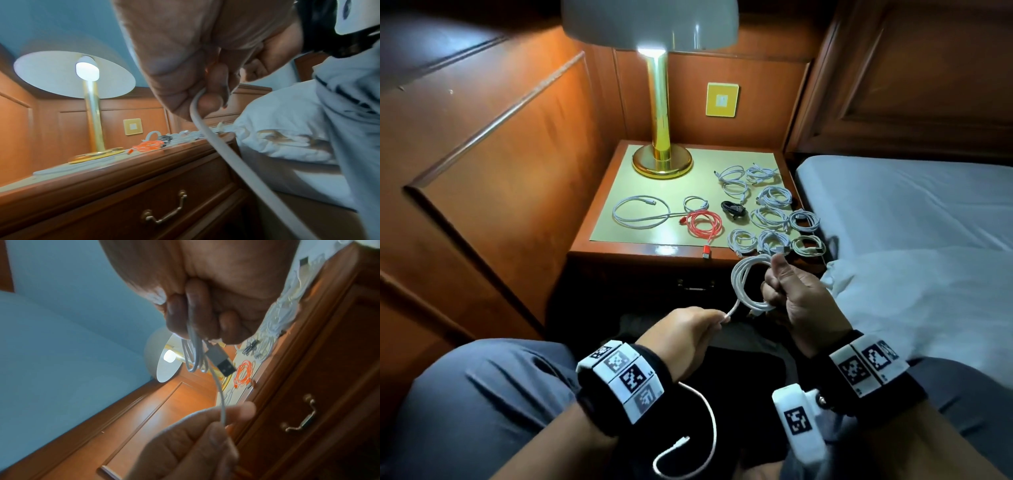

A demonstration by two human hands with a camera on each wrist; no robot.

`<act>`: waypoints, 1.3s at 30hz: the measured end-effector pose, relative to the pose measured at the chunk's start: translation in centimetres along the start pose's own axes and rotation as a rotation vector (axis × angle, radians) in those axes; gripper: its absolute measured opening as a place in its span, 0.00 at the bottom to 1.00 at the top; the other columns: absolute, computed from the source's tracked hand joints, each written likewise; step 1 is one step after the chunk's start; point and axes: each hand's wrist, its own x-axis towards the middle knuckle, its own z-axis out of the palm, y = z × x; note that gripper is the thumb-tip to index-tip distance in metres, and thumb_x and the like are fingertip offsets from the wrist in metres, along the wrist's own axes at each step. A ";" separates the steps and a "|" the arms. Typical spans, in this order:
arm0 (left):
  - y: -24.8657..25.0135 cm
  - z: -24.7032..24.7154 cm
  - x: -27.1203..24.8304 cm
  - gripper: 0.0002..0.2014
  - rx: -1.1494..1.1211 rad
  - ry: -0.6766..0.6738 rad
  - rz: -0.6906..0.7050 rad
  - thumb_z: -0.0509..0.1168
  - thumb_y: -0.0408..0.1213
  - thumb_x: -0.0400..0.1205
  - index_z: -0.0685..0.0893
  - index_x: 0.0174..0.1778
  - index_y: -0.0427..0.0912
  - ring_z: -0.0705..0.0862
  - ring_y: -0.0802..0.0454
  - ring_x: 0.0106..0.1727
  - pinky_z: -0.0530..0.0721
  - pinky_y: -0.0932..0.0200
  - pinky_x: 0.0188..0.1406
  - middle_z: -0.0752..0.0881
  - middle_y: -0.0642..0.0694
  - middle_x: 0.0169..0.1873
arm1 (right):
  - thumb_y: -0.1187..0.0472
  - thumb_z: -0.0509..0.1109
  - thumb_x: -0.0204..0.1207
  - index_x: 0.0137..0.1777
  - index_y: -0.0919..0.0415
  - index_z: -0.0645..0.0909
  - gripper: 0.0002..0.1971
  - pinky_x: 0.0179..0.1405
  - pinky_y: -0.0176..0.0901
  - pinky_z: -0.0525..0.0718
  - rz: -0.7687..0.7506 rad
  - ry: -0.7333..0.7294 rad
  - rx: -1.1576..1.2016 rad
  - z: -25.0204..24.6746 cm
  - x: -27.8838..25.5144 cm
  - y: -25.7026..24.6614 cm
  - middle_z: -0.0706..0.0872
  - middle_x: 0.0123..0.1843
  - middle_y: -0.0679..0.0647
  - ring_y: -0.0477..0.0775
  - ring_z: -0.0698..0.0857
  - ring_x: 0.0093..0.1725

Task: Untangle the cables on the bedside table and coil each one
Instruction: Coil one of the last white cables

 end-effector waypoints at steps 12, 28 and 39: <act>-2.9 -2.9 0.6 0.06 0.215 0.048 -0.304 0.64 0.45 0.85 0.84 0.46 0.52 0.85 0.46 0.34 0.86 0.50 0.38 0.84 0.50 0.30 | 0.53 0.54 0.90 0.34 0.56 0.63 0.20 0.19 0.29 0.64 0.029 0.035 0.095 0.2 0.3 -0.3 0.63 0.26 0.47 0.41 0.64 0.21; -0.9 -3.4 0.2 0.08 0.143 -0.002 -0.020 0.67 0.46 0.82 0.93 0.48 0.54 0.89 0.53 0.41 0.88 0.54 0.43 0.87 0.56 0.41 | 0.42 0.62 0.79 0.35 0.58 0.73 0.20 0.34 0.36 0.70 -0.127 0.032 -0.261 -0.8 0.5 0.9 0.73 0.26 0.46 0.44 0.70 0.28; 2.8 -3.9 0.2 0.07 -0.039 0.198 0.179 0.76 0.37 0.79 0.86 0.39 0.40 0.82 0.61 0.34 0.80 0.68 0.35 0.85 0.54 0.32 | 0.58 0.61 0.89 0.39 0.61 0.81 0.17 0.36 0.36 0.79 -0.003 -0.377 -0.669 1.1 -0.2 2.5 0.88 0.31 0.55 0.47 0.83 0.30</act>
